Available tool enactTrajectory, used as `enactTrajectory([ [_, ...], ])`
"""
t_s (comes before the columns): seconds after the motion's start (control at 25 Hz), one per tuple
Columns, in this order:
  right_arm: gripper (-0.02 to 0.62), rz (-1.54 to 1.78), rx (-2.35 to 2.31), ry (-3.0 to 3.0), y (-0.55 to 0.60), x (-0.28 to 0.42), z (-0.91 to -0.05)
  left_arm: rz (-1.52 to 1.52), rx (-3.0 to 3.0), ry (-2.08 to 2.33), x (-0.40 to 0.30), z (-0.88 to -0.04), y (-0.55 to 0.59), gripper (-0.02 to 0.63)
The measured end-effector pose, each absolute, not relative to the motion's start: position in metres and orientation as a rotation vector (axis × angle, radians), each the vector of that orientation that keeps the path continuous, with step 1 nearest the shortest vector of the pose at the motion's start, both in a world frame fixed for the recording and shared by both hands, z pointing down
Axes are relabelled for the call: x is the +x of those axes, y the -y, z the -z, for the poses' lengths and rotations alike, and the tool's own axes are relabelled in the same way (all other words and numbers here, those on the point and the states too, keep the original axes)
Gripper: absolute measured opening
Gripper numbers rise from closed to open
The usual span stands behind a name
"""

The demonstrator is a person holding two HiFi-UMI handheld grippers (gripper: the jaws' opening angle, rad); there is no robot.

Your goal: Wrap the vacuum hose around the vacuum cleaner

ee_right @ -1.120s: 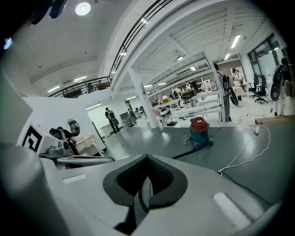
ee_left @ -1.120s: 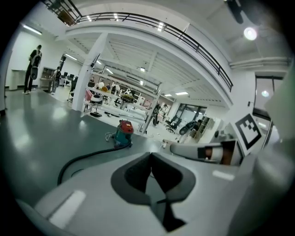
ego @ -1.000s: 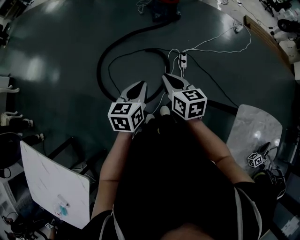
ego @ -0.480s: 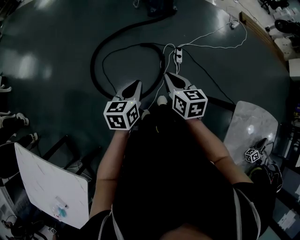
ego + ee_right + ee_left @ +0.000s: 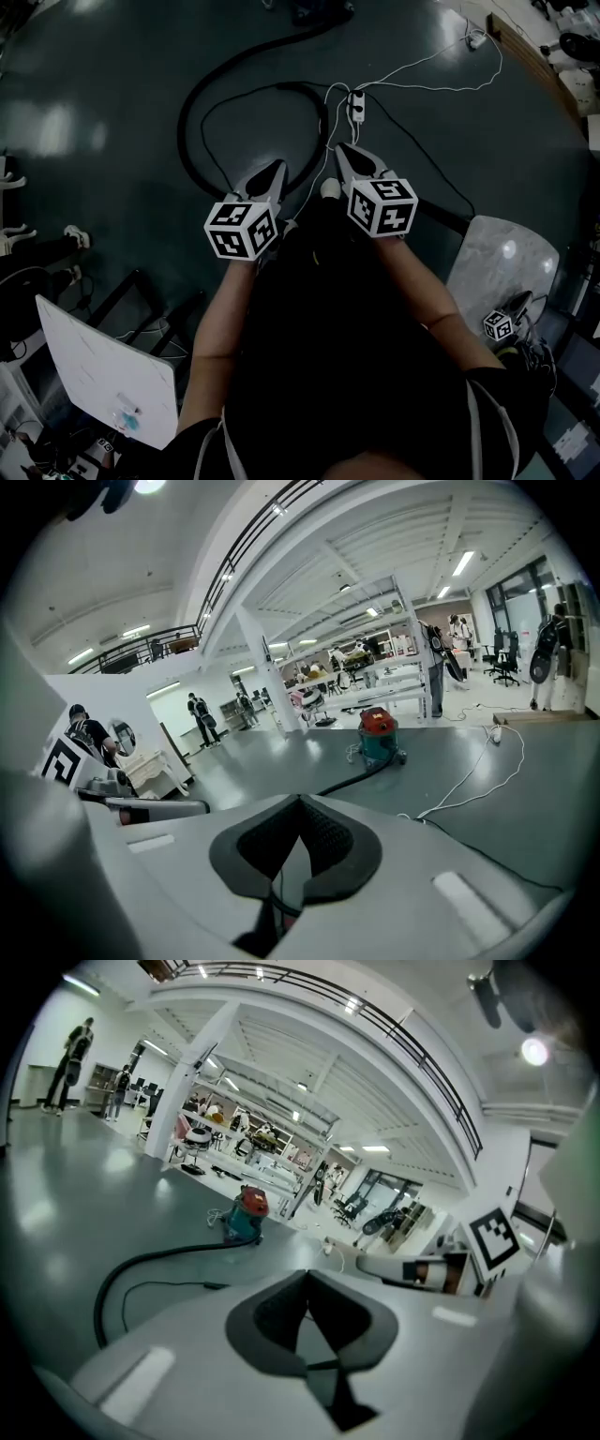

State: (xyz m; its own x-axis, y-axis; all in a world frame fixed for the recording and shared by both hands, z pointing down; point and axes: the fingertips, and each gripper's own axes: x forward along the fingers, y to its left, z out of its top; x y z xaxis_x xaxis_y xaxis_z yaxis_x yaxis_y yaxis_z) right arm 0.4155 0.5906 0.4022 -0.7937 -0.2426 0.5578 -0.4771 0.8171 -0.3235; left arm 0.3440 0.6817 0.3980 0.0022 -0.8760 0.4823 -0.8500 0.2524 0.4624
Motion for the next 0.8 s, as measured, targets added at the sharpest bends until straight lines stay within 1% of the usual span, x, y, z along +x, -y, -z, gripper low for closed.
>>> enactTrajectory([
  [0.12, -0.003, -0.635, 0.537, 2.484, -0.563, 0.421, -0.41, -0.025, 1.601, 1.793, 0.353, -0.408, -0.651, 0.008],
  [0.48, -0.005, -0.702, 0.583, 2.442, -0.489, 0.44, -0.437, -0.112, 1.63, 1.718, 0.366, -0.432, -0.559, 0.008],
  [0.8, -0.003, -0.736, 0.558, 2.411, -0.451, 0.451, -0.454, -0.178, 1.656, 1.681, 0.38, -0.439, -0.515, 0.008],
])
